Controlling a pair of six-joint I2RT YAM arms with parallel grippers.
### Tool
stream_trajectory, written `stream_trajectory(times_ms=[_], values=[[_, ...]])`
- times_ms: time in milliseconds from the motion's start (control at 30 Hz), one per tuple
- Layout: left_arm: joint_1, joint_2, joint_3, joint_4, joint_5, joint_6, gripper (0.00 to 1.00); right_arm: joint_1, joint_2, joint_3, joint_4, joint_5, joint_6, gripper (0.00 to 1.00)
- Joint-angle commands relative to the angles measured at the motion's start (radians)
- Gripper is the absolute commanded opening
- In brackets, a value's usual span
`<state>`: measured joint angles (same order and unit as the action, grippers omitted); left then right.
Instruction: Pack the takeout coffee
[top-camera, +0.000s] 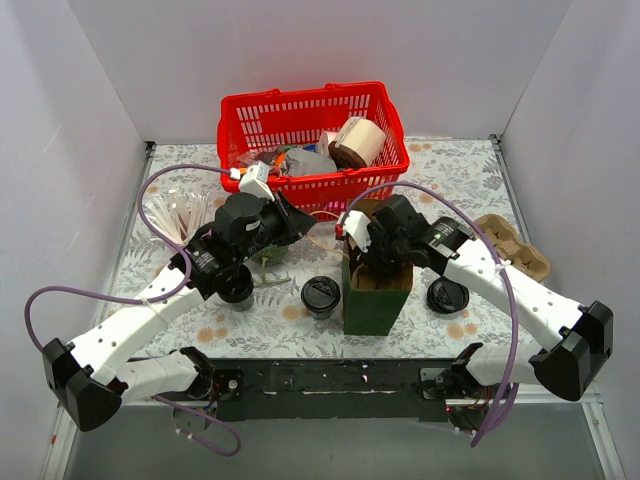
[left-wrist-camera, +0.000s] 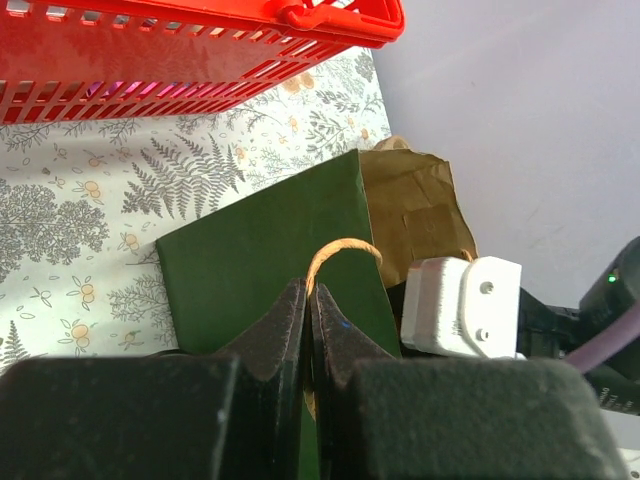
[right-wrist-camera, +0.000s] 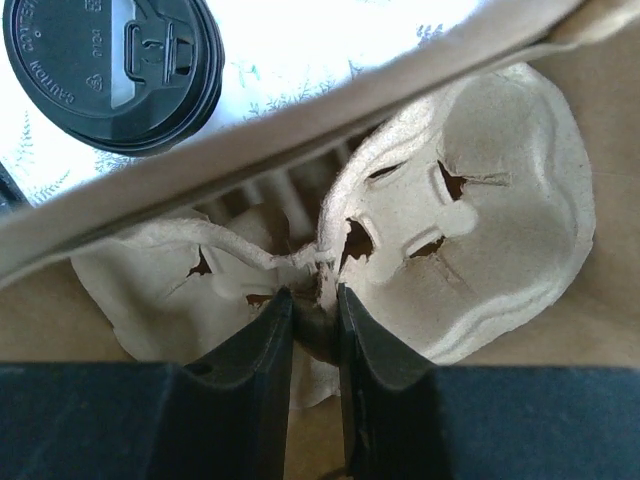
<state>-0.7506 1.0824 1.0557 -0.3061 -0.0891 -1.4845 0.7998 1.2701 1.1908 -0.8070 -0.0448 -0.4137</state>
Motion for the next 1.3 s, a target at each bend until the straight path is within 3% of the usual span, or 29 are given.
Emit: stream_trajectory(times_ms=[0, 333, 1033, 1200, 1267], values=[[-0.006, -0.029, 0.003, 0.016, 0.018, 0.017, 0.00, 0.003, -0.018, -0.036, 0.026, -0.041, 0.061, 0.27], [-0.006, -0.042, -0.008, 0.033, 0.052, 0.016, 0.00, 0.001, 0.024, -0.157, 0.163, -0.039, 0.150, 0.28], [-0.006, -0.049, 0.004, 0.062, 0.060, 0.023, 0.00, -0.007, 0.074, -0.263, 0.054, -0.073, 0.216, 0.28], [-0.006, -0.047, 0.009, 0.088, 0.046, 0.018, 0.00, -0.007, 0.046, -0.221, 0.014, -0.053, 0.208, 0.34], [-0.006, -0.041, 0.010, 0.101, 0.057, 0.018, 0.00, -0.007, 0.034, -0.205, 0.006, 0.002, 0.226, 0.46]])
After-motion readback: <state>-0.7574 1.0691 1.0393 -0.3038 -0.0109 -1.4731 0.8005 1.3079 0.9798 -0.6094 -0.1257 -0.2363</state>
